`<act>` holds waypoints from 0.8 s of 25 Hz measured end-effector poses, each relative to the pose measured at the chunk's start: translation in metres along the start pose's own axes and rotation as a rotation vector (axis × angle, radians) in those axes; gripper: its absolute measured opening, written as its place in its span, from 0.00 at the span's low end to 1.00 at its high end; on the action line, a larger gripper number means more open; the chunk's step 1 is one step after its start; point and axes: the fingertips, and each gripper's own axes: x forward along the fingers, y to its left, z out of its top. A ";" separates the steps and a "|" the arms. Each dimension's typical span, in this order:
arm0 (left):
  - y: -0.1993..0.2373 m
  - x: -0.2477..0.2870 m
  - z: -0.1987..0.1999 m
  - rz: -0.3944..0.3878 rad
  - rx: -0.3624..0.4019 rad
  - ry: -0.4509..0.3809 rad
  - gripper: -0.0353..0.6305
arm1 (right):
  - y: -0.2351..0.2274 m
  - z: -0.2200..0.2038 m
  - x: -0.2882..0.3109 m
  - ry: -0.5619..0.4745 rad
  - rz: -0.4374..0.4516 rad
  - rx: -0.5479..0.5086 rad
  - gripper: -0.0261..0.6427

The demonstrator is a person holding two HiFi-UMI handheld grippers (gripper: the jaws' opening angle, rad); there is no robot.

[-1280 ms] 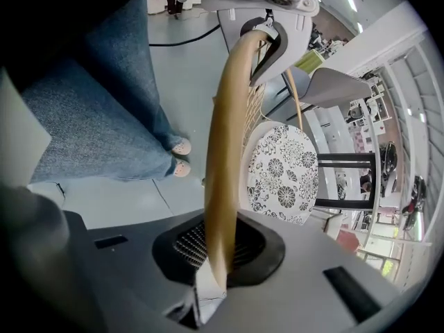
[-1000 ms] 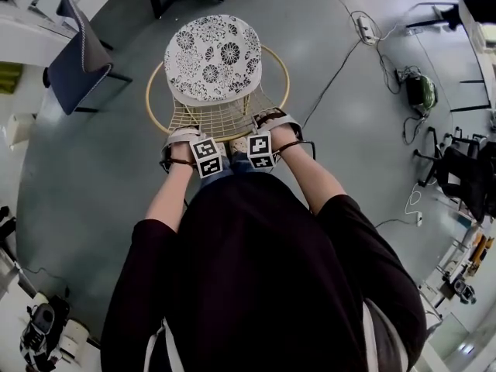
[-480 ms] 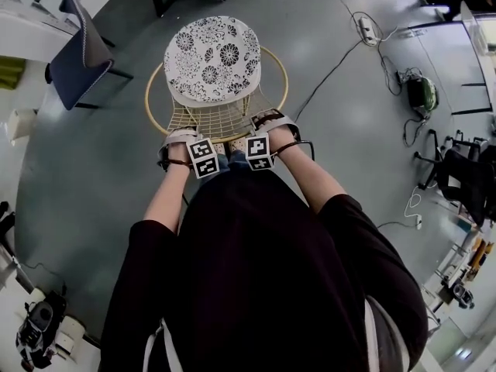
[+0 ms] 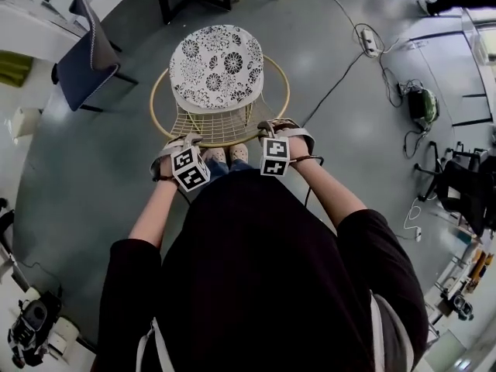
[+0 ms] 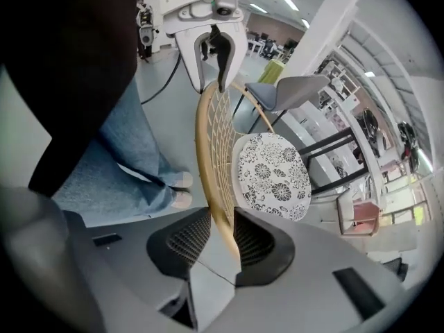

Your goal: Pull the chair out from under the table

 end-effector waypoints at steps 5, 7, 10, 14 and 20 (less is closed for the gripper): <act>0.019 -0.041 0.000 0.088 -0.079 -0.072 0.17 | -0.024 -0.004 -0.034 -0.045 -0.074 0.112 0.12; 0.031 -0.056 0.008 0.141 -0.109 -0.111 0.15 | -0.041 0.000 -0.049 -0.074 -0.114 0.167 0.10; 0.055 -0.083 0.030 0.240 -0.140 -0.194 0.08 | -0.075 0.013 -0.078 -0.150 -0.204 0.265 0.08; 0.079 -0.125 0.062 0.373 -0.164 -0.311 0.06 | -0.112 0.045 -0.131 -0.312 -0.348 0.425 0.07; 0.110 -0.210 0.110 0.569 -0.207 -0.522 0.06 | -0.162 0.085 -0.234 -0.579 -0.564 0.553 0.07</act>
